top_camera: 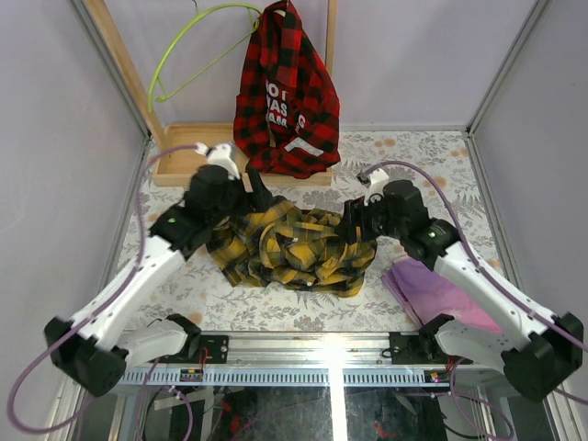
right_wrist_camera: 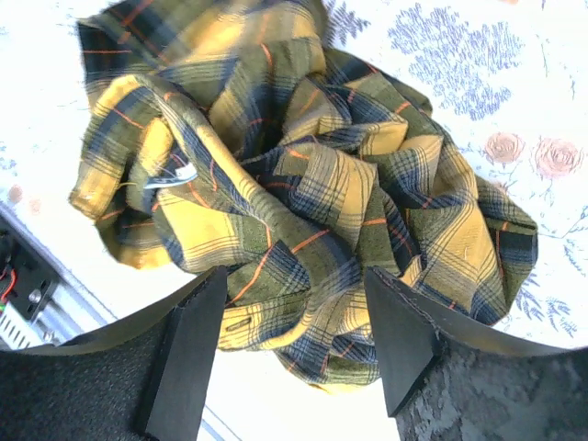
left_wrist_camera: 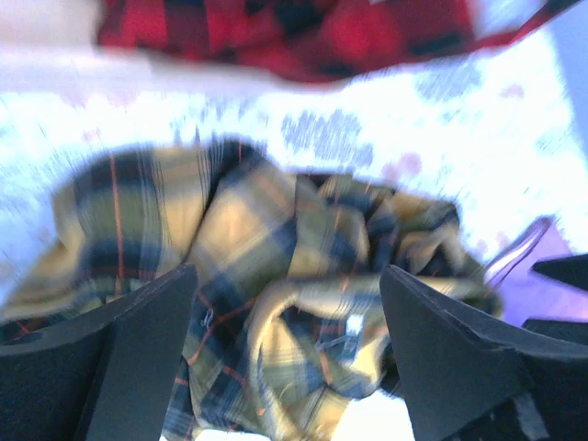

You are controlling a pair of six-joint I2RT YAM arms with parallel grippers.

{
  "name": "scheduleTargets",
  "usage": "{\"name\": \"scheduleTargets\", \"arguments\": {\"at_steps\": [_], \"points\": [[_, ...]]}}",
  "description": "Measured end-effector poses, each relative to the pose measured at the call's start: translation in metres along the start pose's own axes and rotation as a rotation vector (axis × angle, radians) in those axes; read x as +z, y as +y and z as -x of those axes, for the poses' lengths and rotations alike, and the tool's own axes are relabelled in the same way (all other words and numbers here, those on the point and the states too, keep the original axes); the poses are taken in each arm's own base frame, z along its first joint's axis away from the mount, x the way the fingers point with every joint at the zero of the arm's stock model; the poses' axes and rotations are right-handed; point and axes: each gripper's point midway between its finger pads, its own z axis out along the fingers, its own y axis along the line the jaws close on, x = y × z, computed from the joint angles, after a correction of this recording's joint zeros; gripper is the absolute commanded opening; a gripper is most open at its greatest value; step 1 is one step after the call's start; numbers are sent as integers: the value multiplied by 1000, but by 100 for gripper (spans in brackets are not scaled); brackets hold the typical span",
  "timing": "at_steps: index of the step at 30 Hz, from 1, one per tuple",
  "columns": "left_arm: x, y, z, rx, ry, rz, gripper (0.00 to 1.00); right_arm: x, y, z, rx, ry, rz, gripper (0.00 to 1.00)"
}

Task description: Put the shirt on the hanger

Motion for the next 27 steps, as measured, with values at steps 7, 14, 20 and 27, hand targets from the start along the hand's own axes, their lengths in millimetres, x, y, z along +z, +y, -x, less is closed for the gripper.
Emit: {"name": "scheduleTargets", "arguments": {"at_steps": [7, 14, 20, 27], "points": [[-108, -31, 141, 82, -411, -32, 97, -35, 11, 4, -90, -56, 47, 73], [-139, -24, 237, 157, -594, 109, 97, -33, 2, -30, -76, 43, 26, 74], [-125, 36, 301, 133, -638, 280, 97, -39, 2, -35, -72, 46, 27, 74], [-114, 112, 350, 75, -656, 319, 100, -43, 7, -38, -62, 55, 51, 74]]}}
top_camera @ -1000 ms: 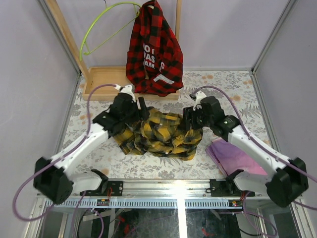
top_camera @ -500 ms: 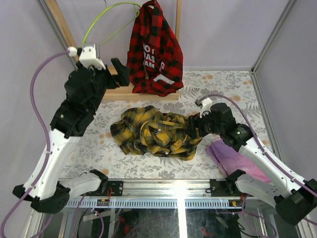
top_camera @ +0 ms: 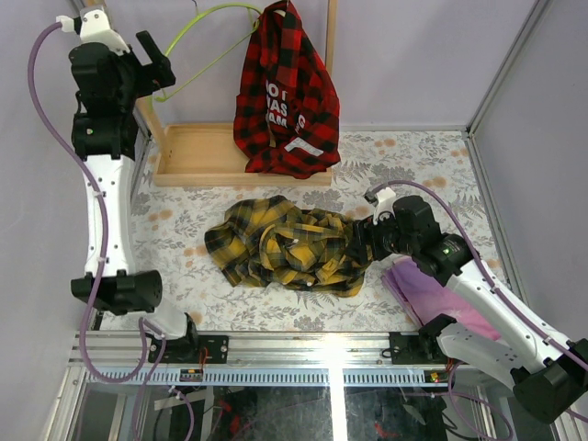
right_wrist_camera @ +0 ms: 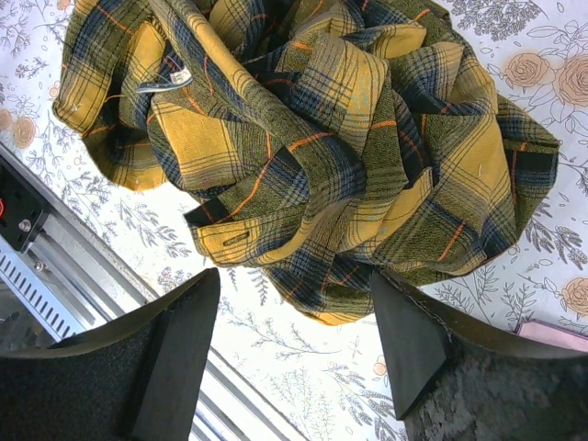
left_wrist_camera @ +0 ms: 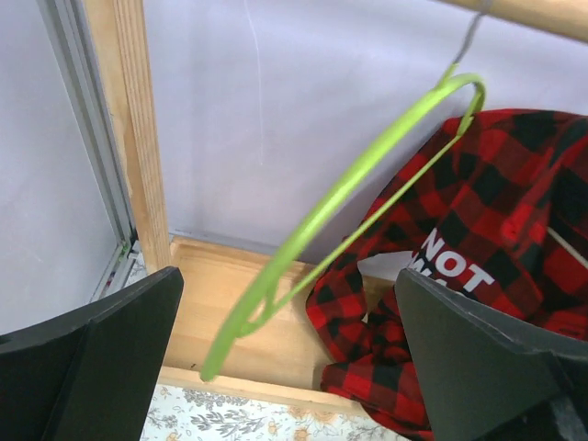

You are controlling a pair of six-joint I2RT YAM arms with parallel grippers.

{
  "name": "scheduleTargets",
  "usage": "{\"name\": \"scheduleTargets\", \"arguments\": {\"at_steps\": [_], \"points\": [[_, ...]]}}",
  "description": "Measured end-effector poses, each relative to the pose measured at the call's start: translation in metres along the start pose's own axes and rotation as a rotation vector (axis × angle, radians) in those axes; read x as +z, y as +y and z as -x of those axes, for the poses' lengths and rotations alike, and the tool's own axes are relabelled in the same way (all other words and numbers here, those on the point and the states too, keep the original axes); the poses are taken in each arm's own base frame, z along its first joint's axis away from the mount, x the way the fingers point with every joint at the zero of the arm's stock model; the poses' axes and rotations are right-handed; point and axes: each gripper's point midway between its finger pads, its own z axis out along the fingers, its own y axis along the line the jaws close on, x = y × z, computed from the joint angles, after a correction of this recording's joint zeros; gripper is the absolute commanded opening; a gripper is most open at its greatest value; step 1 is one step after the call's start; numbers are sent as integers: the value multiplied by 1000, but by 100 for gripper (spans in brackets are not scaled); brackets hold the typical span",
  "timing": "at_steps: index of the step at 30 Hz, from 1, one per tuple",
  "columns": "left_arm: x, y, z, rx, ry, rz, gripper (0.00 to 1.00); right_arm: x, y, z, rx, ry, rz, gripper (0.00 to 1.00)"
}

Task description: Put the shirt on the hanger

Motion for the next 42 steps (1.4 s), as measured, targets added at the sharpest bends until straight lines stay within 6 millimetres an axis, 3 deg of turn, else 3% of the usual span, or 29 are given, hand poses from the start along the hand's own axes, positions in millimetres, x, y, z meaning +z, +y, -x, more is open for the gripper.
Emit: {"name": "scheduleTargets", "arguments": {"at_steps": [7, 12, 18, 22, 27, 31, 34, 42], "points": [[41, 30, -35, -66, 123, -112, 100, 0, 0, -3, 4, 12, -1, 74], [50, 31, -55, -134, 190, -226, 93, 0, 2, -5, 8, 24, 13, 74], [44, 6, -63, -206, 224, -416, 71, 2, 2, -12, 17, 41, 18, 74], [37, -16, -57, -215, 215, -518, 64, 3, 1, -16, 23, 50, 17, 74], [28, -59, -56, -192, 214, -643, 60, 3, 2, -17, 31, 53, 21, 74], [24, -91, -52, -169, 206, -718, 45, 4, 4, -19, 39, 58, 30, 74], [26, -96, -46, -156, 187, -730, 40, 4, 4, -20, 44, 61, 33, 74], [35, -87, -36, -156, 151, -668, 16, 5, 7, -20, 65, 60, 45, 74]]}}
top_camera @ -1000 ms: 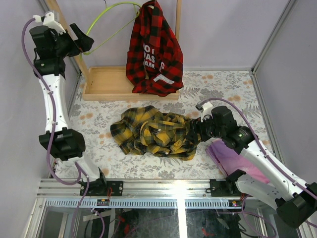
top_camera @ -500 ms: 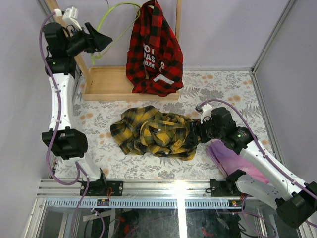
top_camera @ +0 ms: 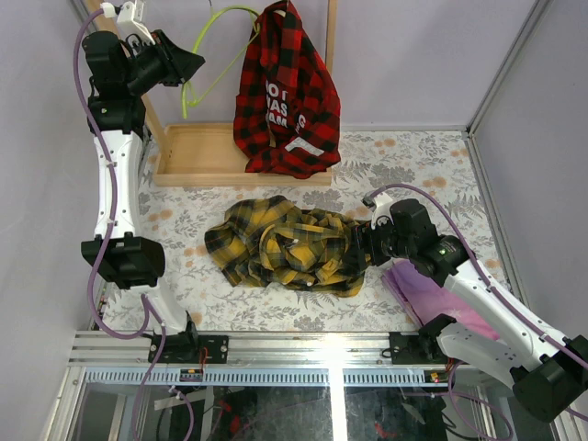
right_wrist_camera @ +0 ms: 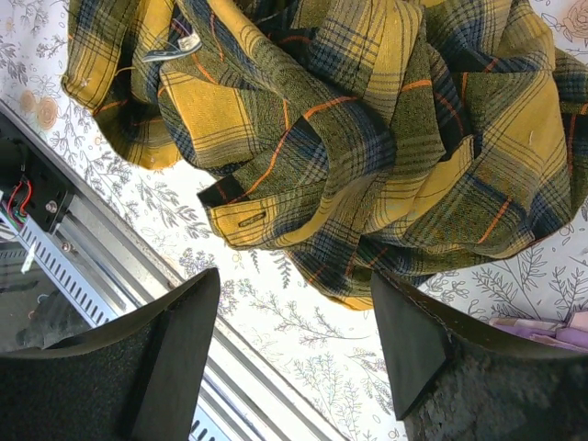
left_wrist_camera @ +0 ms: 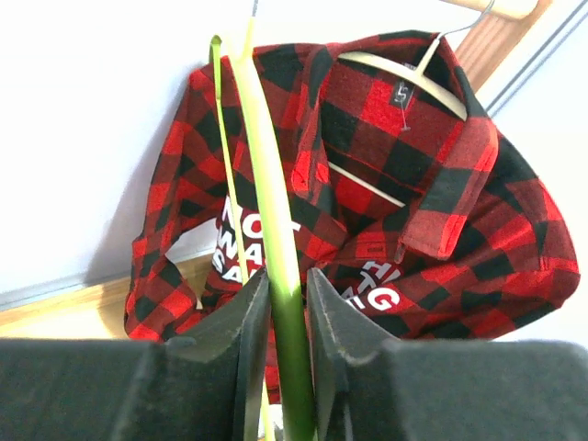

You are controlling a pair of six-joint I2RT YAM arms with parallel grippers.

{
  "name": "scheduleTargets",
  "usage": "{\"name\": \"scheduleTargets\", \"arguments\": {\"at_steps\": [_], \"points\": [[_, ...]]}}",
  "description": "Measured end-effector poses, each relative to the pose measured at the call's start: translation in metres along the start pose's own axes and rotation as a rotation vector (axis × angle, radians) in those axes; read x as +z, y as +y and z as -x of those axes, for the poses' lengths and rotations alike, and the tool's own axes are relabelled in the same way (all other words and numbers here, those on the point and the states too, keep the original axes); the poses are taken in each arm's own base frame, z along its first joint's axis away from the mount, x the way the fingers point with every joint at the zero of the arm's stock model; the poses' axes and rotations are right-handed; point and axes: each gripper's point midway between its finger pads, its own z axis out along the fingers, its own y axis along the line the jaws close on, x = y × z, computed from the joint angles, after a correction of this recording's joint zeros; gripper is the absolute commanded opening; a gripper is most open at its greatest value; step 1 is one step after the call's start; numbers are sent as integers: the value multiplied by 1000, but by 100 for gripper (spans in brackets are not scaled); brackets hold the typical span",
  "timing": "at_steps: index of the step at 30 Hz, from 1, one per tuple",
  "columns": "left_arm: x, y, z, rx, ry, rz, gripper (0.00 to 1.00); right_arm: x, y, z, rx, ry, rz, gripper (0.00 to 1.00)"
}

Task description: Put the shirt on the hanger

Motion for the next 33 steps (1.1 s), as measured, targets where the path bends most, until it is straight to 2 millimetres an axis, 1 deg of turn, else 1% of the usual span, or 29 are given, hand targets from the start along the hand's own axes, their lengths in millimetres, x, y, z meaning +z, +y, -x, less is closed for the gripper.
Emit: {"name": "scheduleTargets", "arguments": {"at_steps": [5, 8, 13, 17, 20, 23, 26, 29, 31, 33], "points": [[-3, 1, 18, 9, -51, 46, 1, 1, 3, 1, 10, -4, 12, 74], [-8, -6, 32, 26, -83, 55, 0, 1, 3, 1, 16, -4, 16, 74], [-25, -23, 53, 52, -139, 82, 0, 0, 4, 1, 25, -4, 16, 74], [-46, -31, 59, 44, -156, 147, 0, 0, 4, 0, 29, -4, 16, 74], [-64, -36, 60, 44, -177, 203, 0, 0, 4, -1, 32, -5, 16, 74], [-86, -41, 57, 48, -204, 263, 0, -1, 4, -2, 35, -4, 16, 74], [-107, -47, 44, 41, -211, 298, 0, -1, 3, -3, 36, -5, 15, 74], [-122, -51, 20, 12, -186, 312, 0, -2, 4, -2, 36, -12, 13, 75], [-127, -52, 6, -6, -165, 314, 0, -2, 2, -1, 35, -17, 5, 76], [-128, -53, -14, -27, -133, 315, 0, -3, 0, 1, 36, -25, -14, 79]]}}
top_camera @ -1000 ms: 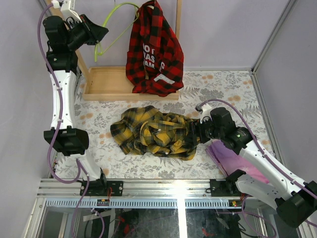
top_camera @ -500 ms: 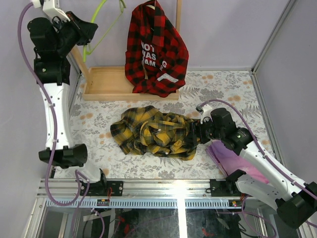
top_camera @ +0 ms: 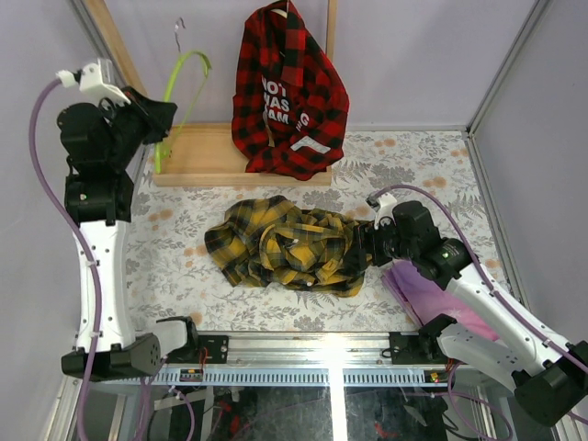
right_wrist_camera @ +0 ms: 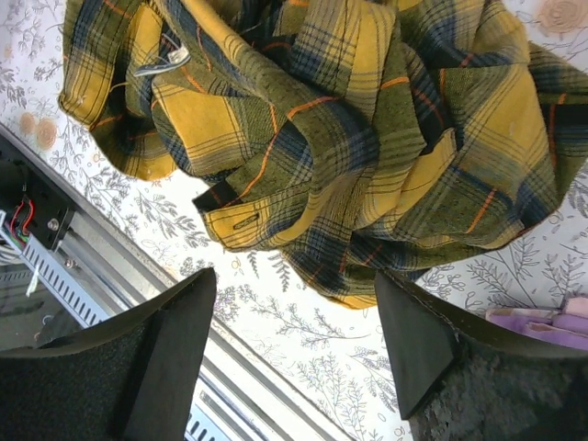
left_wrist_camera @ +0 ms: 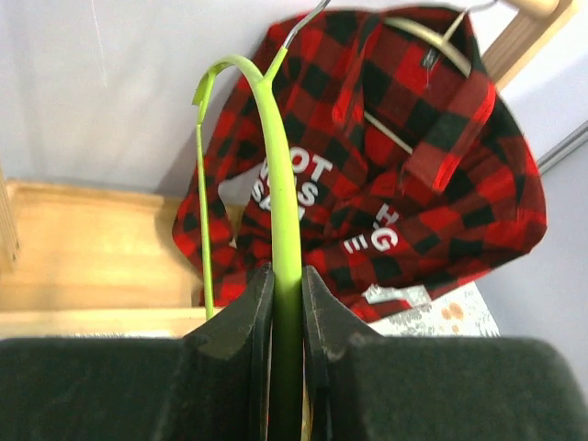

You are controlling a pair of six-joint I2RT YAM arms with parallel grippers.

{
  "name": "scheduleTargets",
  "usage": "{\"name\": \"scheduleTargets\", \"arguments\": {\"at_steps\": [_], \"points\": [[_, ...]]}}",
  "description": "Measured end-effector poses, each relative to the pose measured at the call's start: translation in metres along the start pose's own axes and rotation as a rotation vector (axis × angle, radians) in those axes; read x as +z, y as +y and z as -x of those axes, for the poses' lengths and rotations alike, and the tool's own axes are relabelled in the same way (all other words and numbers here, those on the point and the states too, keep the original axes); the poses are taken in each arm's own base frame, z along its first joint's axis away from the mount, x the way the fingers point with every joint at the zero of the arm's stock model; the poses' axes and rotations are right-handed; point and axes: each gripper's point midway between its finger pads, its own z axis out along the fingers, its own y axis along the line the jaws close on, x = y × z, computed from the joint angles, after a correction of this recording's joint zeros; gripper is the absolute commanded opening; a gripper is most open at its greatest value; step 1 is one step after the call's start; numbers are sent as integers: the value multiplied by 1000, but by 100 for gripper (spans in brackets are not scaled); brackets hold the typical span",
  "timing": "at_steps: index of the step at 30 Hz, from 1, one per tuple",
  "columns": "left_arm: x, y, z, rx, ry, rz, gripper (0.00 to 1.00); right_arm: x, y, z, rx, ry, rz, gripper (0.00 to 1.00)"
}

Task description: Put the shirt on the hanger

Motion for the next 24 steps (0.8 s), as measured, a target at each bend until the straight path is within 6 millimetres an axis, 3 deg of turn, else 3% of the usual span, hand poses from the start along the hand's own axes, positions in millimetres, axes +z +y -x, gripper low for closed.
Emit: {"name": "scheduleTargets", "arguments": {"at_steps": [3, 8, 13, 18, 21, 24], "points": [[-7, -7, -29, -17, 56, -8, 0, -4, -3, 7, 10, -19, -32, 80], [-29, -32, -76, -33, 136, -70, 0, -17, 8, 42, 49, -112, -38, 80], [-50, -56, -129, -57, 239, -145, 0, -27, 23, 81, 138, -233, -7, 71], [-61, -64, -189, -90, 369, -151, 0, -23, 35, 110, 232, -323, 33, 68], [-64, -74, -204, -92, 402, -157, 0, -16, 46, 125, 241, -364, 43, 67], [-68, -86, -209, -86, 407, -174, 0, -7, 82, 135, 192, -393, 102, 68]]}}
